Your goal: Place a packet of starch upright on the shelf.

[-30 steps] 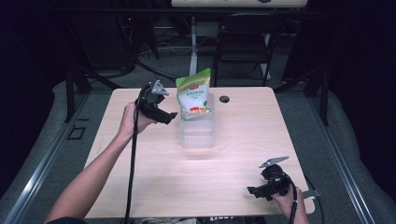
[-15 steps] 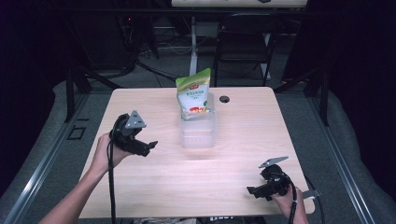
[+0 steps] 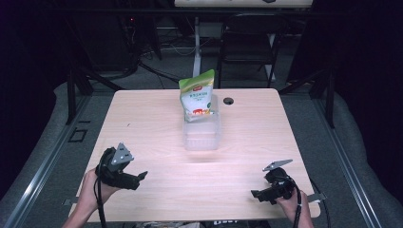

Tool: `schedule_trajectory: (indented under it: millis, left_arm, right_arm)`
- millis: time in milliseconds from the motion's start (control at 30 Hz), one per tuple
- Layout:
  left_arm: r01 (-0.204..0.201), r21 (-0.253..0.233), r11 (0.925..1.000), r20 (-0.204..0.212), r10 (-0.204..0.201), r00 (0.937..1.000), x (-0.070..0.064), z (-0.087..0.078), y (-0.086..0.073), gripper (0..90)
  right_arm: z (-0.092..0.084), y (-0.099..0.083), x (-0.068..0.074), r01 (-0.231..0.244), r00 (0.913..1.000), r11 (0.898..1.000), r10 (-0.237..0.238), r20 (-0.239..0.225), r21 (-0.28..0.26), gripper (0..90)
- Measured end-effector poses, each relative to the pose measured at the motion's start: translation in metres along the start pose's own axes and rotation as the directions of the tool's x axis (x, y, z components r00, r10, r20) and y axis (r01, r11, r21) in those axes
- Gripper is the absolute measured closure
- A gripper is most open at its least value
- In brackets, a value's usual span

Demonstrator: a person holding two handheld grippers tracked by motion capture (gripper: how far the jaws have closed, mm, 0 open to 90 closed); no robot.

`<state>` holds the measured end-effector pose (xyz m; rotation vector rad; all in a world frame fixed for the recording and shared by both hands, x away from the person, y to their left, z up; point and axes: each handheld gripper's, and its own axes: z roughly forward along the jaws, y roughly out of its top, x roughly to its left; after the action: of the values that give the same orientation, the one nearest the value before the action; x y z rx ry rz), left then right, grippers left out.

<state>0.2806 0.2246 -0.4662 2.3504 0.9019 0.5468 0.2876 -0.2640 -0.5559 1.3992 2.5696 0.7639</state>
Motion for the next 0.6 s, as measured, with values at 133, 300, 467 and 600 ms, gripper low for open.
schedule_trajectory:
  millis: [133, 300, 467, 600]
  left_arm:
    - [0.049, 0.034, 0.9982, 0.015, -0.049, 0.9987, -0.006, 0.006, -0.02, 9.6]
    - [0.115, 0.066, 0.9912, 0.034, -0.118, 0.9925, -0.011, 0.012, -0.042, 9.3]
    - [0.15, 0.105, 0.9832, 0.021, -0.153, 0.9881, -0.02, 0.019, -0.059, 9.0]
    - [0.161, 0.115, 0.9802, 0.028, -0.165, 0.9859, -0.02, 0.023, -0.066, 8.9]
  right_arm:
    - [0.0, 0.001, 0.0, 0.004, 1.0, 1.0, -0.004, 0.007, 0.009, 12.3]
    - [0.001, 0.001, 0.001, 0.002, 1.0, 1.0, -0.002, 0.003, 0.006, 12.3]
    - [0.001, 0.001, 0.001, 0.003, 1.0, 1.0, -0.003, 0.003, 0.006, 12.3]
    - [0.0, 0.0, 0.001, 0.0, 1.0, 1.0, 0.0, 0.008, 0.002, 12.3]
